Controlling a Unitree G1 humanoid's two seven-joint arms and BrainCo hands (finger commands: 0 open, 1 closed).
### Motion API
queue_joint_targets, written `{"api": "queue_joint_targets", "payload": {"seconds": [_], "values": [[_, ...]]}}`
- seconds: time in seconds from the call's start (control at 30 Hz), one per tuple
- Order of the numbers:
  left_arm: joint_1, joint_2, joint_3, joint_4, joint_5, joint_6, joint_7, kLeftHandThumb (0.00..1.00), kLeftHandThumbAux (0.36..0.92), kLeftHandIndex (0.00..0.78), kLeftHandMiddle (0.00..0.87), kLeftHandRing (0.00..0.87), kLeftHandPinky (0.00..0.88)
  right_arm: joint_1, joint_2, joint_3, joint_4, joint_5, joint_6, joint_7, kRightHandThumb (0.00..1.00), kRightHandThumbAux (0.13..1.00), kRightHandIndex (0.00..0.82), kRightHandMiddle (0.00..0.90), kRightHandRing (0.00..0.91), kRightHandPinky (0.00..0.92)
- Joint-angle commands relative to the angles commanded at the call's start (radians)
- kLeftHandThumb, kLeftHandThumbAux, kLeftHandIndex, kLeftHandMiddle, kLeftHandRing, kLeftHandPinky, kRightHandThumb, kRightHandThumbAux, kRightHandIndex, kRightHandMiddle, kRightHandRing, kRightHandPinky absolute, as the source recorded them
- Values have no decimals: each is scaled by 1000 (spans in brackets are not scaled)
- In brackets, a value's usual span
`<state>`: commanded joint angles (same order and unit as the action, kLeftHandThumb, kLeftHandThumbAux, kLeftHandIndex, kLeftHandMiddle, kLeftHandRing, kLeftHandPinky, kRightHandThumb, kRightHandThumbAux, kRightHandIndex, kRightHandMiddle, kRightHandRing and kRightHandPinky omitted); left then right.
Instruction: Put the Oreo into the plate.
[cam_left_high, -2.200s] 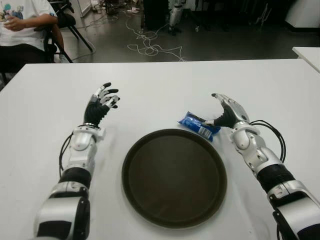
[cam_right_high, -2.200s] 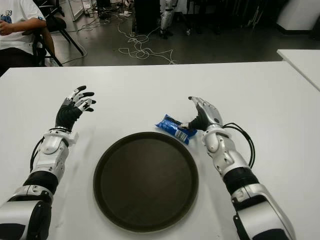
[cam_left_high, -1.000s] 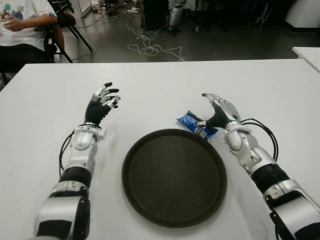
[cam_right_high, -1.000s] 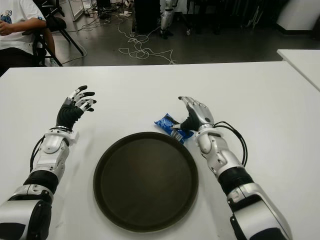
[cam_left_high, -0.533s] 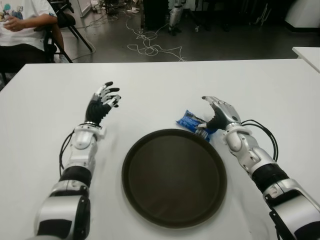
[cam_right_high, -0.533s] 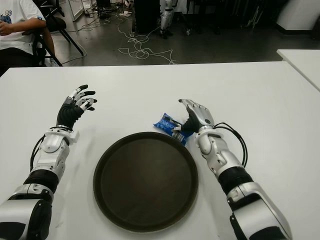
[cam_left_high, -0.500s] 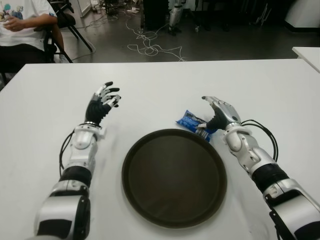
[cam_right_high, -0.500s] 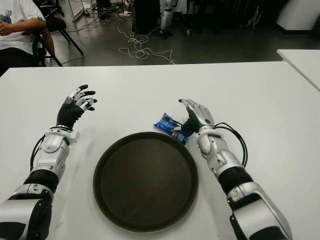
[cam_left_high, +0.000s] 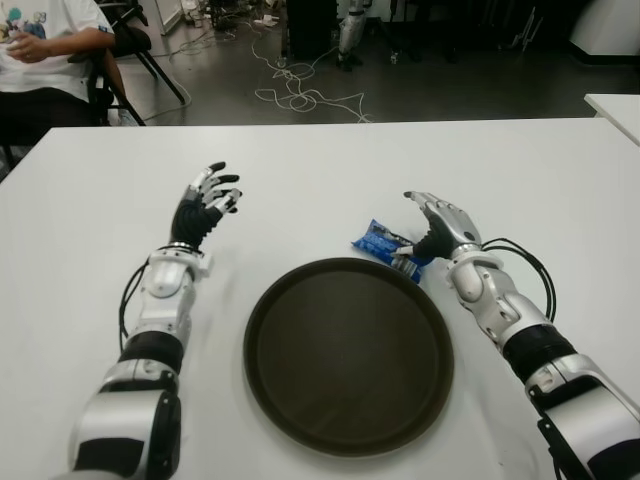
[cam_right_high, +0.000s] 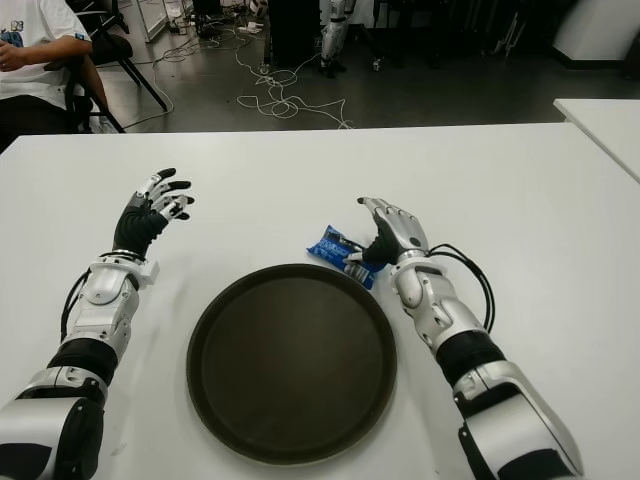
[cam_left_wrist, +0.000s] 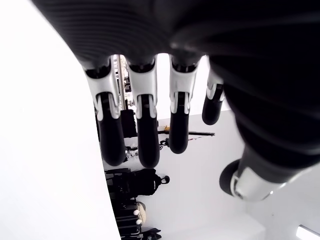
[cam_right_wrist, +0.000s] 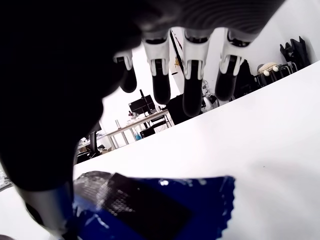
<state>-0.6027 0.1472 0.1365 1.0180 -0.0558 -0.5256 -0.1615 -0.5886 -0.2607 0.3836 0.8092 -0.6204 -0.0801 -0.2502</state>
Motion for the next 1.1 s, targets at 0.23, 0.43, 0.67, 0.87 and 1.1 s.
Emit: {"api": "queue_joint_targets", "payload": {"seconds": [0.23, 0.43, 0.67, 0.87, 1.1], "values": [[0, 0, -1, -1, 1, 6, 0, 276, 658, 141, 254, 312, 411, -1, -4, 7, 3, -5, -4, 1, 0, 781, 131, 174, 195, 197], [0, -3, 1, -1, 0, 8, 6, 278, 657, 151, 265, 313, 409, 0, -4, 7, 4, -3, 0, 7, 0, 764, 108, 146, 160, 163], [1, -6, 3, -3, -5, 5, 1, 272, 645, 153, 269, 316, 412, -1, -4, 10, 12, -3, -6, 5, 0, 762, 118, 154, 163, 165], [2, -9, 3, -6, -7, 4, 1, 264, 643, 148, 264, 315, 411, -2, -4, 13, 20, -6, -9, 1, 0, 777, 142, 182, 201, 210], [3, -10, 0, -10, -4, 7, 2, 245, 640, 142, 264, 317, 411, 0, 6, 11, 20, 2, 2, 21, 0, 779, 126, 164, 177, 179]]}}
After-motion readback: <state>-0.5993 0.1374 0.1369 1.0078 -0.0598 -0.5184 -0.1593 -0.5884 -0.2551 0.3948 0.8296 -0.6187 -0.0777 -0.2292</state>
